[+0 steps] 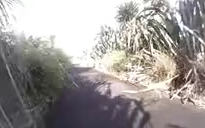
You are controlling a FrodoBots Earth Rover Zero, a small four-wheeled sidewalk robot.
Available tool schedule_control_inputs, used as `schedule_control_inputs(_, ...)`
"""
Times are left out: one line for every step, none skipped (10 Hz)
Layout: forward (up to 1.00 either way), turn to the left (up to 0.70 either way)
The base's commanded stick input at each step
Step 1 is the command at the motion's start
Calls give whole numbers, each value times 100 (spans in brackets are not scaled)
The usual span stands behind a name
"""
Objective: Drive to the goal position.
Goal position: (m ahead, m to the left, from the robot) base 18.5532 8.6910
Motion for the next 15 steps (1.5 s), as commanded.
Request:
schedule_control_inputs(70,0)
schedule_control_inputs(70,0)
schedule_control_inputs(70,0)
schedule_control_inputs(70,3)
schedule_control_inputs(70,10)
schedule_control_inputs(70,25)
schedule_control_inputs(70,27)
schedule_control_inputs(70,5)
schedule_control_inputs(70,0)
schedule_control_inputs(70,0)
schedule_control_inputs(70,0)
schedule_control_inputs(70,0)
schedule_control_inputs(70,0)
schedule_control_inputs(70,0)
schedule_control_inputs(70,0)
